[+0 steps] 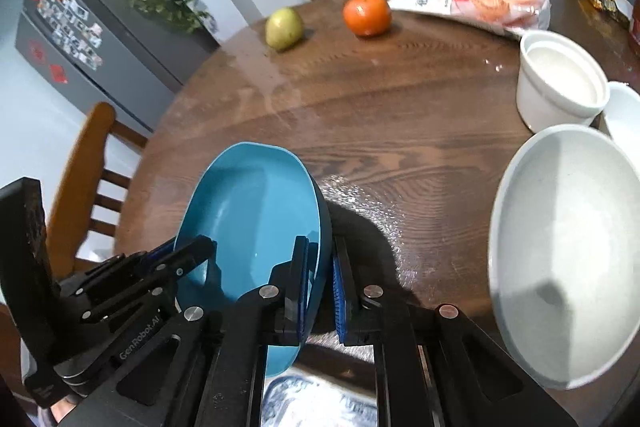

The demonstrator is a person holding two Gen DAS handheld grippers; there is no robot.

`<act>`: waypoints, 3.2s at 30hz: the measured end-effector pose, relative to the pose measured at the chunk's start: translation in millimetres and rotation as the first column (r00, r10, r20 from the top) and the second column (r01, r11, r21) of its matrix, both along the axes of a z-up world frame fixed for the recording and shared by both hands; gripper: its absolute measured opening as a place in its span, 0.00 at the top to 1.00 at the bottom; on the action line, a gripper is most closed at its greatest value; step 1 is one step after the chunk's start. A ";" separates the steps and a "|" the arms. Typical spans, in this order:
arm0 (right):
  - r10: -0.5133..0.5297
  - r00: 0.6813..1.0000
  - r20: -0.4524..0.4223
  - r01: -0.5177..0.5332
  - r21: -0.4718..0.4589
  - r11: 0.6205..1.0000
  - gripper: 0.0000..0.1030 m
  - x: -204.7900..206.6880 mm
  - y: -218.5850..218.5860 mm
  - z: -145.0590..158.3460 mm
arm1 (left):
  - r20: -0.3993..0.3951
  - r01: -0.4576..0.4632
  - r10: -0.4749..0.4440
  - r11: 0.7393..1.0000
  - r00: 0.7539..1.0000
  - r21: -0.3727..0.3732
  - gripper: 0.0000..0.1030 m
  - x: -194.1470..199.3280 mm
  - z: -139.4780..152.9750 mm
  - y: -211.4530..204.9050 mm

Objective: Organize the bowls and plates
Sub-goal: 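Carry the teal plate onto the patterned plate stack and open left tool, then move the left tool to the large white bowl and grasp its rim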

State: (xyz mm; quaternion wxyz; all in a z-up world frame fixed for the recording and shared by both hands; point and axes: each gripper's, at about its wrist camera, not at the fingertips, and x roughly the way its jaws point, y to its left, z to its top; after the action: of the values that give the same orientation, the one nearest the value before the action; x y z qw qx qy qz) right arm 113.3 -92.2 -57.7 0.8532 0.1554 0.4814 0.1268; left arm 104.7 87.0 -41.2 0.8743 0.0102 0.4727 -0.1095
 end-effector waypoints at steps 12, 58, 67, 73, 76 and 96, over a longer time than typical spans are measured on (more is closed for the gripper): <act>0.064 0.996 0.069 -0.065 0.019 0.998 0.88 -59.0 -19.7 41.0 | 0.140 -0.001 -0.005 0.999 0.990 0.040 0.89 -67.3 40.6 -24.4; 0.064 0.998 -0.009 -0.065 -0.110 0.992 0.61 -126.1 -56.8 8.0 | 0.044 -0.020 0.015 0.995 0.999 0.099 0.26 -130.0 0.3 -53.4; -0.016 0.997 0.072 0.023 -0.099 0.995 0.43 -133.2 -88.4 29.6 | 0.088 -0.015 0.006 0.995 0.996 0.100 0.13 -127.8 16.6 -65.5; -0.067 0.994 0.087 0.074 -0.079 0.994 0.43 -136.7 -110.1 33.9 | 0.090 -0.003 -0.004 0.997 0.996 0.081 0.09 -120.3 23.6 -78.5; -0.098 0.992 0.085 0.104 -0.072 0.992 0.43 -136.8 -123.9 34.5 | 0.085 0.008 -0.014 0.998 0.996 0.063 0.04 -115.4 27.0 -87.1; -0.225 0.973 0.048 0.228 -0.055 0.972 0.43 -108.7 -197.9 26.0 | 0.087 0.041 -0.047 0.996 0.995 0.076 0.03 -54.8 30.7 -161.8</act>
State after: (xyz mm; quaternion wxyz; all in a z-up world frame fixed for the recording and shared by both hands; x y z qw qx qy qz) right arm 4.5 -290.1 -31.8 0.8763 0.1807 0.4463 0.0173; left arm 49.9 -74.8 -10.5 0.8909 0.0582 0.4366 -0.1105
